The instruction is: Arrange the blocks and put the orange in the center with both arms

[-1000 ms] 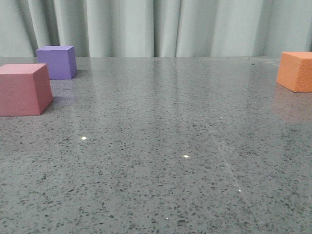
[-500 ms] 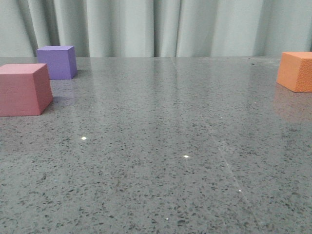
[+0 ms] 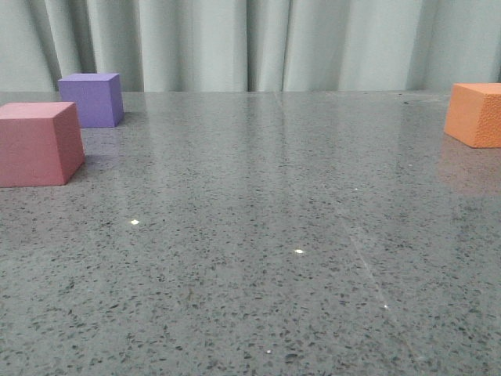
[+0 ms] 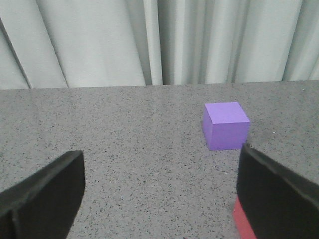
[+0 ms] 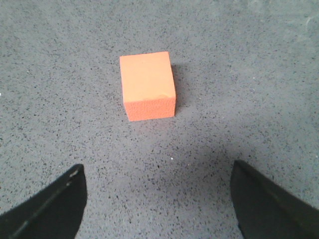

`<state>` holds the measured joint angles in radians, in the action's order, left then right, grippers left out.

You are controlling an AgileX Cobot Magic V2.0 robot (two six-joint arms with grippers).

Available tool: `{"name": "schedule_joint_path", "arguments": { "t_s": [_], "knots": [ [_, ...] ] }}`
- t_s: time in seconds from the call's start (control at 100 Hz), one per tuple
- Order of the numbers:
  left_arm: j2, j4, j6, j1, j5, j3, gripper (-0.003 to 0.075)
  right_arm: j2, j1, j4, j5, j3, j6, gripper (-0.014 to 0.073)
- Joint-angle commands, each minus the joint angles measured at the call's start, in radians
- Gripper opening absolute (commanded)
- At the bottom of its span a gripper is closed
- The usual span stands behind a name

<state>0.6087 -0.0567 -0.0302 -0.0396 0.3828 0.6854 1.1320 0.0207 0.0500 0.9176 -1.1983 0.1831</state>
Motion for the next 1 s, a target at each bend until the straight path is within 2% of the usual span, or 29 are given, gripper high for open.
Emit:
{"name": "schedule_joint_path", "arguments": {
  "t_s": [0.0,0.24,0.42,0.61,0.99],
  "knots": [
    [0.005,-0.010,0.007,0.000,-0.079,0.035,0.0585,0.079,0.000,0.020,0.020,-0.131,-0.017,0.0591],
    [0.005,-0.010,0.007,0.000,-0.079,0.035,0.0585,0.310,0.000,0.020,0.177,-0.381,-0.061,0.0591],
    [0.005,-0.010,0.007,0.000,-0.079,0.035,0.0585,0.437,0.000,0.019,0.224,-0.495,-0.086,0.0591],
    [0.005,-0.010,0.007,0.000,-0.079,0.035,0.0585,0.522,0.000,-0.037,0.234,-0.535,-0.138,0.0591],
    [0.005,-0.010,0.007,0.000,-0.079,0.035,0.0585,0.620,0.000,-0.031,0.186,-0.535,-0.138,0.0591]
  ]
}}
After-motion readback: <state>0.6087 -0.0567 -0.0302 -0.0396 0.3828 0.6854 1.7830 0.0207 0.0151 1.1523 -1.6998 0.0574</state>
